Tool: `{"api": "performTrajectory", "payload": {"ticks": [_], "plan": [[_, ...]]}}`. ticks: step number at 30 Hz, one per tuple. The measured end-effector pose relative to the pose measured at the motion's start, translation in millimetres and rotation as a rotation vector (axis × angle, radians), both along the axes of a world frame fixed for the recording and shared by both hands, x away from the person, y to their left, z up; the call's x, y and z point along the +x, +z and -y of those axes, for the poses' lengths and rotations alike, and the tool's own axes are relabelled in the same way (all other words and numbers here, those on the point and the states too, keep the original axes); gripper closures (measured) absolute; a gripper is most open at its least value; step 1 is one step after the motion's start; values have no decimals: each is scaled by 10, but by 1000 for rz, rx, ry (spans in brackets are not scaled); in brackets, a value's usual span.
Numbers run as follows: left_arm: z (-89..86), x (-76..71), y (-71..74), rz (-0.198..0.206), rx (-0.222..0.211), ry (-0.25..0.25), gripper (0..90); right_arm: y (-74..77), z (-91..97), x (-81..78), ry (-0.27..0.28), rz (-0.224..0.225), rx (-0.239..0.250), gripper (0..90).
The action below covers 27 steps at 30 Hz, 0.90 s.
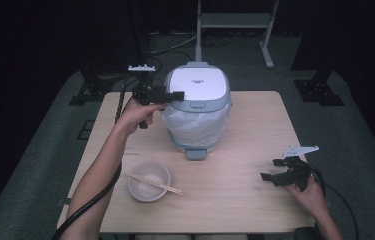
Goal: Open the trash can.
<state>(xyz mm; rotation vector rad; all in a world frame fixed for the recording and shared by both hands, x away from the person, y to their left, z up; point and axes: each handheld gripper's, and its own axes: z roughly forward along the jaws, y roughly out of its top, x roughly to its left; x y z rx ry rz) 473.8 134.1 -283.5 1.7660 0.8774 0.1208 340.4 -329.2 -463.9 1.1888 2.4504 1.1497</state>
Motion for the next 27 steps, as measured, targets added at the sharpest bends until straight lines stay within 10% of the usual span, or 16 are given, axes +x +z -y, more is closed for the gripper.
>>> {"api": "performTrajectory", "payload": {"ticks": [27], "plan": [[-386, -264, 77, 81, 58, 7, 55, 20, -37, -13, 7, 3, 12, 129]]}}
